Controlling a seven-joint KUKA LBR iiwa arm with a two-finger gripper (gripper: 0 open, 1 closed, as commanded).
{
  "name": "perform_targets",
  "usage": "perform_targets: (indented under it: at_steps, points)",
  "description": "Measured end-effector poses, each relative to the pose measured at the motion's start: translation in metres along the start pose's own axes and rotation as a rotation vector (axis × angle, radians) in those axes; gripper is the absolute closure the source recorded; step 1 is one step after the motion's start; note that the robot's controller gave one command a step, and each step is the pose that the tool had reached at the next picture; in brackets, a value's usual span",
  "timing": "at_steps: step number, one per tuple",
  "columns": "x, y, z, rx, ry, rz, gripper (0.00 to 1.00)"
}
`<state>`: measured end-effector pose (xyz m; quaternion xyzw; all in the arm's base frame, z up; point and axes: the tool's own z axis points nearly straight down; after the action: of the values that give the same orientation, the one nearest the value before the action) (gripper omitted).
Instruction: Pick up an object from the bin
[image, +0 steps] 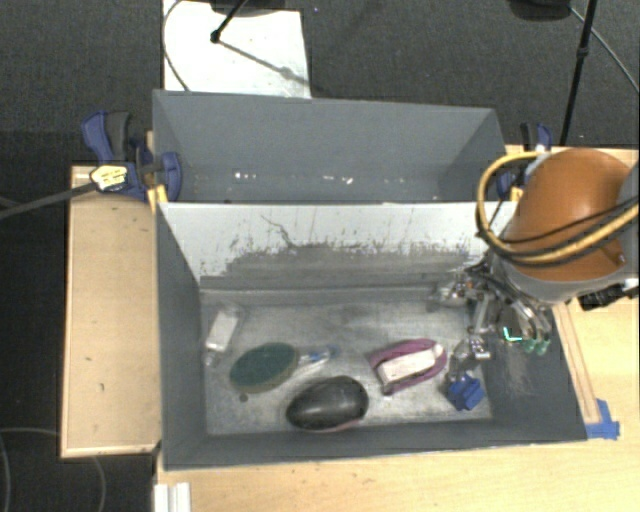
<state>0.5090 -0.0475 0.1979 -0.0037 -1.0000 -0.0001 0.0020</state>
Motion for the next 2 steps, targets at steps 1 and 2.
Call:
perform_targets:
  at_steps: [1,2]
  points:
    - [-0.0147,0.0185,0.1265,0.0,-0.009,-0.249,0.0]
    - [-0.0169,0.0184,0.1227,0.002,-0.017,-0.251,1.0]
